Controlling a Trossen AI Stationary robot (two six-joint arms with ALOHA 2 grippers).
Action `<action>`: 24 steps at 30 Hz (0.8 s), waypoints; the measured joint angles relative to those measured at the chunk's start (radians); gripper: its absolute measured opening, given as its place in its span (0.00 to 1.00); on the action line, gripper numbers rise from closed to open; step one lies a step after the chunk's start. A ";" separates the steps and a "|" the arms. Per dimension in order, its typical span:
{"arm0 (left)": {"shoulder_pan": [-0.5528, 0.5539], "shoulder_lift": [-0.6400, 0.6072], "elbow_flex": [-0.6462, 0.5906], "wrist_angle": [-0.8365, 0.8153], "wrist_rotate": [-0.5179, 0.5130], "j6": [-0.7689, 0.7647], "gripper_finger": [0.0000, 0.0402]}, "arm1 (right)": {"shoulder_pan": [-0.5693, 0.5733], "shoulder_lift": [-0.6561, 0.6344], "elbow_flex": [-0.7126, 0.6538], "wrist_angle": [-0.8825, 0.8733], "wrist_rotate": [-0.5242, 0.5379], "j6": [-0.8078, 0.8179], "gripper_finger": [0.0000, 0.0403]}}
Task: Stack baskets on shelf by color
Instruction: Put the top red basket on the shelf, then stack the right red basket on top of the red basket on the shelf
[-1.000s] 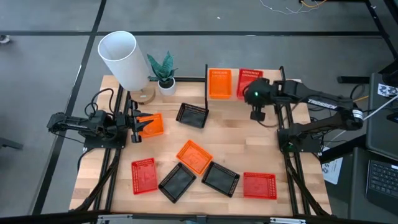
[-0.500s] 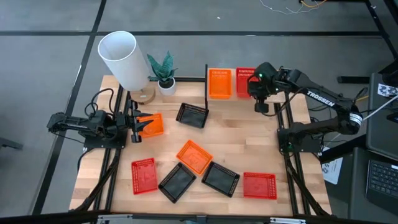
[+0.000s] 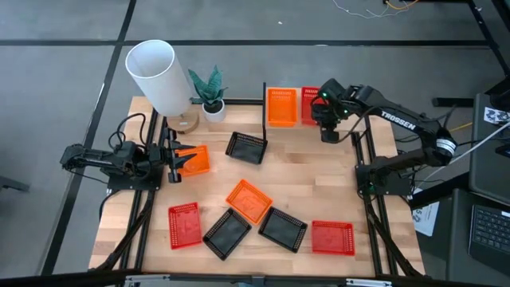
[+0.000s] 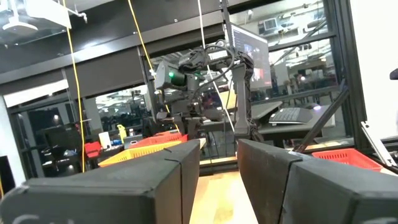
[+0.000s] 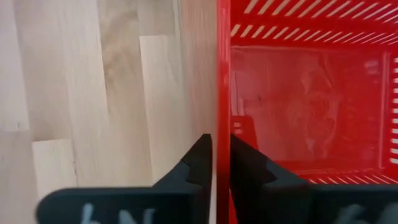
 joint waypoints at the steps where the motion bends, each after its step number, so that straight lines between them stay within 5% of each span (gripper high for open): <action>1: 0.000 0.000 0.000 0.000 0.000 0.000 0.26 | 0.000 0.001 0.000 0.000 0.000 0.000 0.13; 18: 0.000 0.000 0.000 0.000 0.000 0.000 0.26 | 0.002 -0.030 0.147 -0.045 -0.048 0.100 0.29; 21: 0.000 0.000 0.000 0.000 0.000 0.000 0.26 | 0.012 -0.030 0.173 -0.043 -0.186 0.216 0.29; 24: 0.000 0.000 0.000 0.000 0.000 0.000 0.26 | 0.037 -0.030 0.176 -0.050 -0.431 0.341 0.29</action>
